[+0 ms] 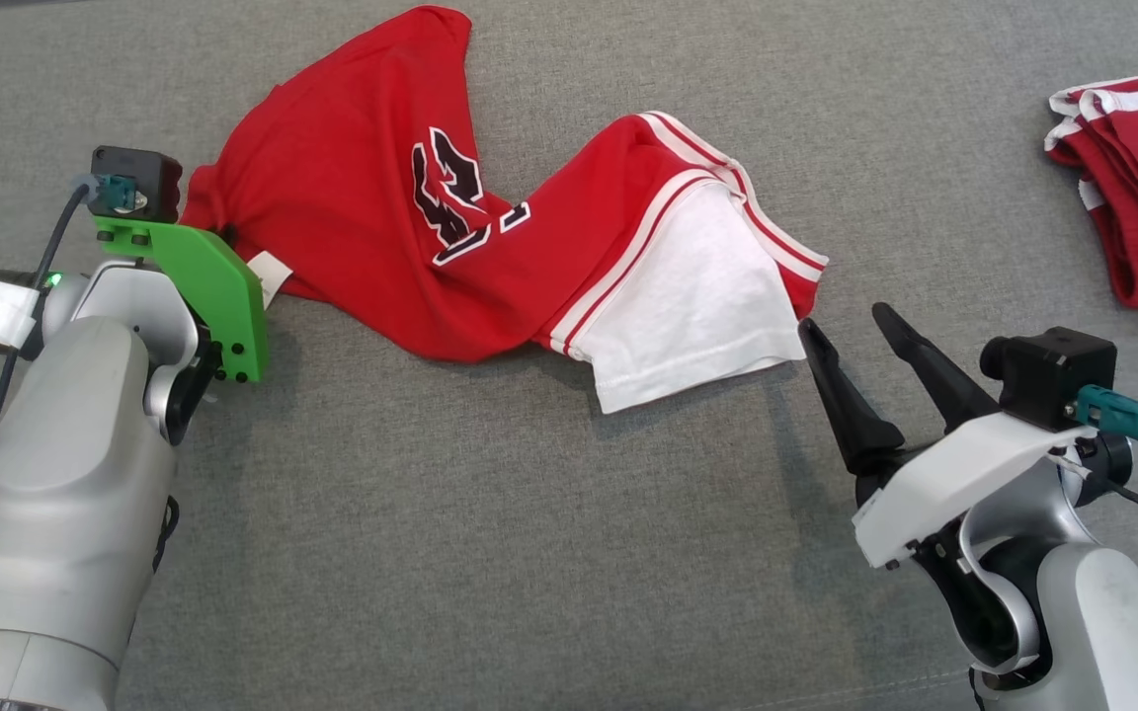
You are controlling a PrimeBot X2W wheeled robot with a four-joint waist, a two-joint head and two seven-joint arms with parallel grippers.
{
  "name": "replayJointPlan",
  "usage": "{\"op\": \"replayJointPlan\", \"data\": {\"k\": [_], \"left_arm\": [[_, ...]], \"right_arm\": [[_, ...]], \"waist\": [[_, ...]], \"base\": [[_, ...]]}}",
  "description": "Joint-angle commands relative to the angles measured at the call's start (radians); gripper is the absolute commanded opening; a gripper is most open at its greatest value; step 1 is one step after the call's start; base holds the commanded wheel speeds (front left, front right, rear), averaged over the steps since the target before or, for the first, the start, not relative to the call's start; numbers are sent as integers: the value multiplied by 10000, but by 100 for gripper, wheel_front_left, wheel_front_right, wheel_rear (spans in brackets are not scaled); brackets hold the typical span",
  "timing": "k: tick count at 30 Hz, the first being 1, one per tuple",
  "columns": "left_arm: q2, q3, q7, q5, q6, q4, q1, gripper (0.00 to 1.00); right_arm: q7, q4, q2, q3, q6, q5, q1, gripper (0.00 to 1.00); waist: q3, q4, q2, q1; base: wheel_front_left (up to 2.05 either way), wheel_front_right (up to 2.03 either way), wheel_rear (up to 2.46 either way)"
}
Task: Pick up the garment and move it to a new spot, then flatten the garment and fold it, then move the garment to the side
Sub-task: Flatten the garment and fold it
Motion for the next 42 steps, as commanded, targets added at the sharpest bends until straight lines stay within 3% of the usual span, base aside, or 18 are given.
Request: {"op": "replayJointPlan", "data": {"k": [1,6,15,18,22,24,26,27,36,42], "left_arm": [[-45,-31,-66,-48,-13,83,-79,0],[-127,-83,-168,-128,-54,247,-188,0],[-319,-258,-405,-270,-112,571,-491,0],[-361,-327,-470,-271,-137,682,-511,0],[-328,-390,-617,-326,-154,844,-565,0],[-347,-423,-670,-352,-163,912,-597,0],[-372,-454,-749,-367,-172,970,-638,0],[-384,-473,-757,-369,-169,1004,-651,0],[-482,-369,-1394,-639,-200,1099,-791,0],[-801,1080,-2187,-2302,-157,780,-1053,0]], "right_arm": [[-142,-101,-20,-80,-1,12,11,100],[-131,191,-13,-309,-1,-514,-109,100],[-50,2060,-14,152,-1,-607,-888,100],[-169,2381,-22,296,-1,-482,-996,90],[-346,2557,-17,462,-1,-377,-1041,85],[-387,2605,-22,492,-1,-397,-1099,52],[-391,2602,-19,527,-1,-422,-1130,28],[-388,2600,-17,550,-1,-456,-1137,1],[-594,2367,-22,348,-1,-584,-1203,0],[-830,1962,-16,-203,-1,139,-1872,0]], "waist": [[-47,20,0,-1],[-54,15,0,-1],[129,133,0,-1],[120,161,0,-1],[77,162,0,-1],[70,169,0,-1],[62,178,0,-1],[57,183,0,-1],[-21,217,0,-1],[-3,238,0,-1]], "base": [[0,0,0],[0,0,0],[0,0,0],[0,0,0],[0,0,0],[0,0,0],[0,0,0],[0,0,0],[0,0,0],[0,0,0]]}}
